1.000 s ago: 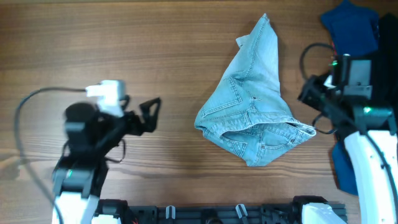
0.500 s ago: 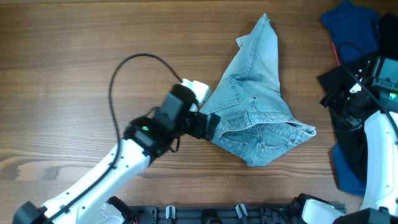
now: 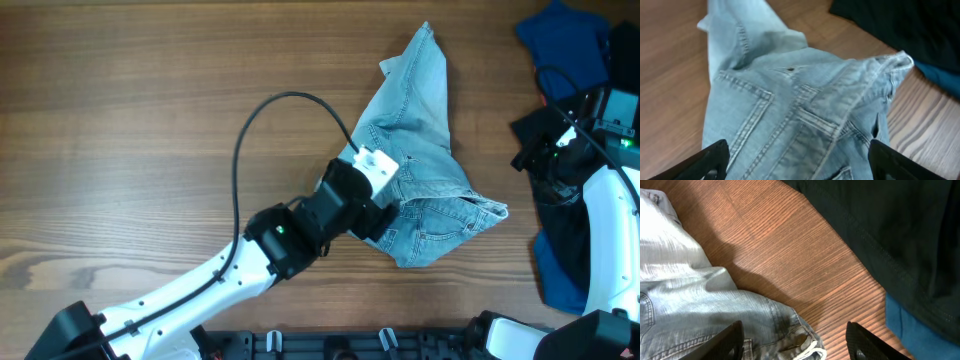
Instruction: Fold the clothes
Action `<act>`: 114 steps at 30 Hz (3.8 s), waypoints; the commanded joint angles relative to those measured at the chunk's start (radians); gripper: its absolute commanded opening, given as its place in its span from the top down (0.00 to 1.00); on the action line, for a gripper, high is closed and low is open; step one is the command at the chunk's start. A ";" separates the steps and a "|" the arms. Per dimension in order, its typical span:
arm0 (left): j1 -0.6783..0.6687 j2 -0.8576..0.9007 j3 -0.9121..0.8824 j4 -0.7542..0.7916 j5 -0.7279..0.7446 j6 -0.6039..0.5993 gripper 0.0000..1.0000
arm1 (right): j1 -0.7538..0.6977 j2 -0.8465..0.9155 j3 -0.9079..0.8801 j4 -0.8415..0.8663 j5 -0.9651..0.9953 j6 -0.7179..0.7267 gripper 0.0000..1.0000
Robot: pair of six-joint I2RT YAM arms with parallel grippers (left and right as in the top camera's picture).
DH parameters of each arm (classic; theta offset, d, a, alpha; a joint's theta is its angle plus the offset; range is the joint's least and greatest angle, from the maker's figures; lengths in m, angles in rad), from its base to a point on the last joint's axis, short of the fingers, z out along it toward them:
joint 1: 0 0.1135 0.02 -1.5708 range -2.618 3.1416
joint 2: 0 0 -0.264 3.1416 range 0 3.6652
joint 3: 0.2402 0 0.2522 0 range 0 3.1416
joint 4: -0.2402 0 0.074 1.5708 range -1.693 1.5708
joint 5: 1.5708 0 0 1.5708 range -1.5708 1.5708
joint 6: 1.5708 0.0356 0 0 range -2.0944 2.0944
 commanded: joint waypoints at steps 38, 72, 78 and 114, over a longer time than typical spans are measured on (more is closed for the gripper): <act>0.675 -0.092 0.043 0.234 -0.471 -0.162 0.58 | -0.003 0.008 0.011 -0.032 -0.016 -0.021 0.35; 0.985 -0.042 -0.097 -0.570 0.473 -0.534 0.00 | 0.000 0.008 0.011 -0.034 -0.058 -0.139 0.34; 0.887 -0.037 -0.156 -0.332 0.526 -0.539 0.00 | 0.100 0.029 0.011 0.089 -0.491 -0.369 0.30; 0.787 0.058 -0.156 -0.174 0.384 -0.526 0.54 | 0.406 0.500 0.024 0.710 -0.587 -0.179 0.96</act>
